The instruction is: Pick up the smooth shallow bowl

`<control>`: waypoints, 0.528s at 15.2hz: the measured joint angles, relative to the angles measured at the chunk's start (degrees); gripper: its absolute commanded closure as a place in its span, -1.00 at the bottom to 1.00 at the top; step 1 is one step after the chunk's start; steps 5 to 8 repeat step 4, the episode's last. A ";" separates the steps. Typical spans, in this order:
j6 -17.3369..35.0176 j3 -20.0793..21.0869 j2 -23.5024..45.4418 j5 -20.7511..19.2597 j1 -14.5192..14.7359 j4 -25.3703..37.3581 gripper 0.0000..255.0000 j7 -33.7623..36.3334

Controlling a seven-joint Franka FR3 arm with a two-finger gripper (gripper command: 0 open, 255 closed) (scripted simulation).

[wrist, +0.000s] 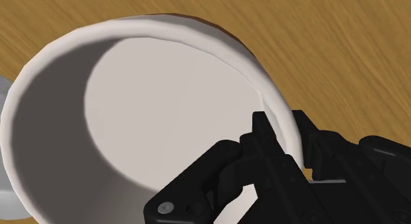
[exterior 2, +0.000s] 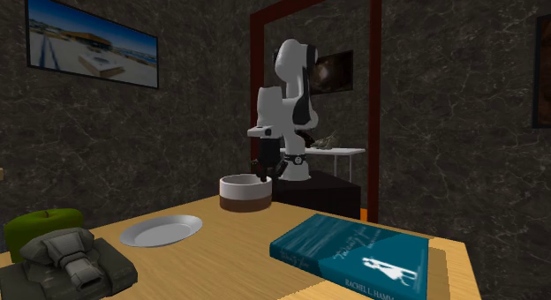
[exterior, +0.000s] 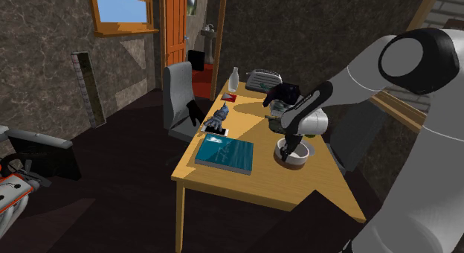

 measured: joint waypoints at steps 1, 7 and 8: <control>-0.72 -0.26 -0.82 -0.66 0.23 -0.03 1.00 0.54; -2.65 -0.88 -2.85 -2.21 0.53 0.02 1.00 1.55; -2.65 -0.88 -2.85 -2.21 0.53 0.02 1.00 1.55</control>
